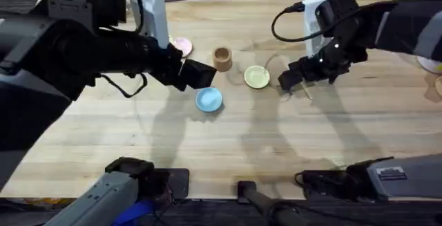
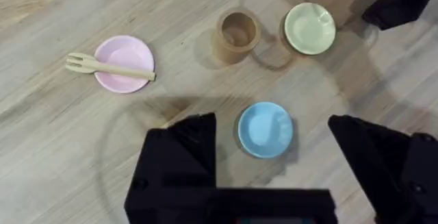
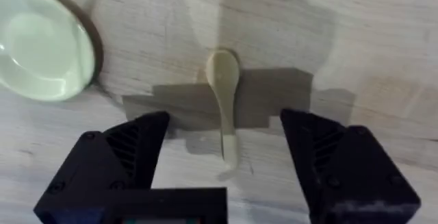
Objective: Pick up a utensil and set it on the pink plate, then put the other utensil in the container.
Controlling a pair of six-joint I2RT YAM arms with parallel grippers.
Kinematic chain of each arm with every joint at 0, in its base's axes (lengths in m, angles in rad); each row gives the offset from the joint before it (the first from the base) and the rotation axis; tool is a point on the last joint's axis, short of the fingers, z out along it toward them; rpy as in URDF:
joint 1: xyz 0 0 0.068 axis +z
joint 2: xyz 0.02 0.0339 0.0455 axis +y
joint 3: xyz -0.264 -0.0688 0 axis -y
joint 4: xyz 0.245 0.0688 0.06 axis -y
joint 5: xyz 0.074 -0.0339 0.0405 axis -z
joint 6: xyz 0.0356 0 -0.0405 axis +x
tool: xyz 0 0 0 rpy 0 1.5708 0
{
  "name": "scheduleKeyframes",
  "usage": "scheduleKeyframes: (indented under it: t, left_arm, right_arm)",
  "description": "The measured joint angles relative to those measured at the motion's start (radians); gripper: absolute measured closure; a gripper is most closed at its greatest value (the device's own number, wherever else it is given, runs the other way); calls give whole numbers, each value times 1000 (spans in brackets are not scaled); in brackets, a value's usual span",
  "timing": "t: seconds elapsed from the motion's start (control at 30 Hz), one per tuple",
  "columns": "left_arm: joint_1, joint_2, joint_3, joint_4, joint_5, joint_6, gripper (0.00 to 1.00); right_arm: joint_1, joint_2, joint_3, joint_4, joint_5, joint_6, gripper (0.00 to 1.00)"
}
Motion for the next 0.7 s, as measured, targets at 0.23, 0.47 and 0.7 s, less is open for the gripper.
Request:
scheduleKeyframes:
  t: [0.23,0.47,0.7]
  left_arm:
    - [0,0,0,0,0,0,4]
    - [0,0,0,0,0,0,5]
    - [0,0,0,0,0,0,5]
  right_arm:
    - [-3,13,4,10,-8,0,5]
    - [-2,27,16,21,-11,11,440]
    - [-2,30,20,34,-4,18,765]
